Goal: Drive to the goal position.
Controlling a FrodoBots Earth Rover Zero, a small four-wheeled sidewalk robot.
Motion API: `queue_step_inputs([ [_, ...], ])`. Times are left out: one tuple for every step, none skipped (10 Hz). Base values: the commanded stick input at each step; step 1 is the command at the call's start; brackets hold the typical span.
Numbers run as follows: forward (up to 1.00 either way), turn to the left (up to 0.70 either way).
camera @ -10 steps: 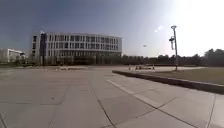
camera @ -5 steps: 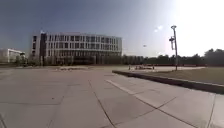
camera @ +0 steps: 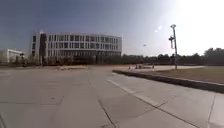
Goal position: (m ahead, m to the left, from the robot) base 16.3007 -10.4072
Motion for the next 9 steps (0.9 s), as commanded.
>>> queue_step_inputs([
  [0.63, 0.0],
  [0.7, 0.0],
  [0.7, 0.0],
  [0.7, 0.0],
  [0.7, 0.0],
  [0.7, 0.0],
  [0.7, 0.0],
  [0.7, 0.0],
  [0.7, 0.0],
])
